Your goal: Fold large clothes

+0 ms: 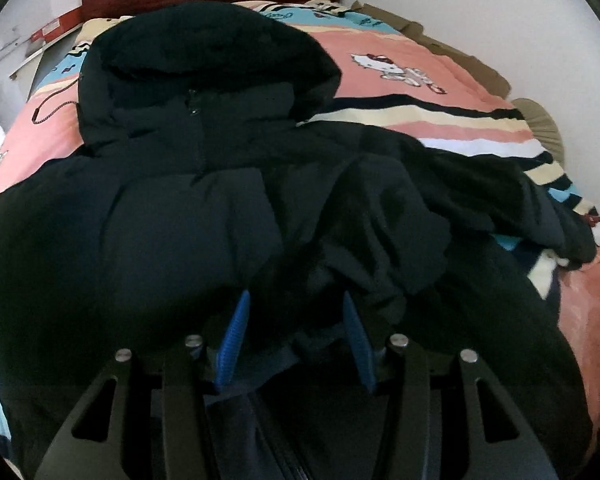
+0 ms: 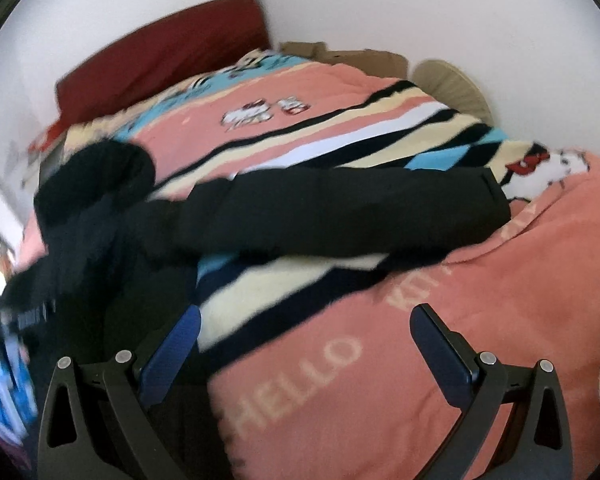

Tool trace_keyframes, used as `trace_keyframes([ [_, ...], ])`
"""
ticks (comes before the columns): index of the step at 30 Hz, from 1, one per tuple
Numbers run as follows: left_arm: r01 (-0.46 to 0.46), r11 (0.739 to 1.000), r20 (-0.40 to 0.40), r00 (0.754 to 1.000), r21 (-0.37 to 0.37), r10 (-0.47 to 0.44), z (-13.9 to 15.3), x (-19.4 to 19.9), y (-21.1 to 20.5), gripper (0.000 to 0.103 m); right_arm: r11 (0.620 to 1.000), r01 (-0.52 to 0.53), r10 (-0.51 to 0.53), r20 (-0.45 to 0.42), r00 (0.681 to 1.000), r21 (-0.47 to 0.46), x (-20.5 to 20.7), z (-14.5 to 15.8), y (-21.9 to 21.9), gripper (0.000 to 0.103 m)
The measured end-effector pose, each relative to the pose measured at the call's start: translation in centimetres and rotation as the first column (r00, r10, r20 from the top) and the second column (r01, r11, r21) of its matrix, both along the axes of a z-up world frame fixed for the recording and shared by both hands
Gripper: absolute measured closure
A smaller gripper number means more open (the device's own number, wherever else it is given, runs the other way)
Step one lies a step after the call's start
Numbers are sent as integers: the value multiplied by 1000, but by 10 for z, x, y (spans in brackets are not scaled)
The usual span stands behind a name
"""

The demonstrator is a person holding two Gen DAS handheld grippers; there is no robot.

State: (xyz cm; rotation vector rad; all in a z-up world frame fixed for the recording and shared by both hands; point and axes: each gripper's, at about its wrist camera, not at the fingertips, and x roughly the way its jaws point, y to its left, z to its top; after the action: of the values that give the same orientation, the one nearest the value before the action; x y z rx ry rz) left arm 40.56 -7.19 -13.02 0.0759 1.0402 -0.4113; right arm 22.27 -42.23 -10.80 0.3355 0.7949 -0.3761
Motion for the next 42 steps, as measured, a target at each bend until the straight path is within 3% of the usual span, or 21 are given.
trace_keyframes([
  [6,25,999,24,999,-46,-24,17,-17,6,57,968,33,-42,30,999,249,37,-24,-32,0],
  [11,8,997,37,999,-74,-5,27,-27,17,57,903,102,-104,-18,994,416,65,-60,-61,0],
  [15,-12,996,41,999,-89,16,32,-31,30,57,876,187,-192,-35,981,444,71,-76,-85,0],
  [19,-39,995,39,998,-92,43,32,-34,43,57,833,312,-340,-22,940,456,69,-85,-126,0],
  [24,-71,993,26,997,-92,74,28,-36,57,57,771,384,-451,10,893,509,69,-92,-161,1],
  [26,-82,993,22,996,-89,84,26,-37,61,57,757,406,-480,14,877,512,71,-92,-167,7],
  [28,-88,992,22,996,-92,90,26,-39,65,57,744,429,-508,16,861,511,67,-93,-169,28],
  [31,-99,990,25,994,-98,102,27,-41,71,57,732,435,-528,33,849,525,58,-87,-171,51],
  [34,-109,988,28,993,-110,112,29,-45,74,57,737,418,-525,60,849,530,50,-79,-171,65],
  [42,-133,980,36,990,-151,140,37,-55,90,57,826,347,-454,159,877,445,46,-36,-152,77],
])
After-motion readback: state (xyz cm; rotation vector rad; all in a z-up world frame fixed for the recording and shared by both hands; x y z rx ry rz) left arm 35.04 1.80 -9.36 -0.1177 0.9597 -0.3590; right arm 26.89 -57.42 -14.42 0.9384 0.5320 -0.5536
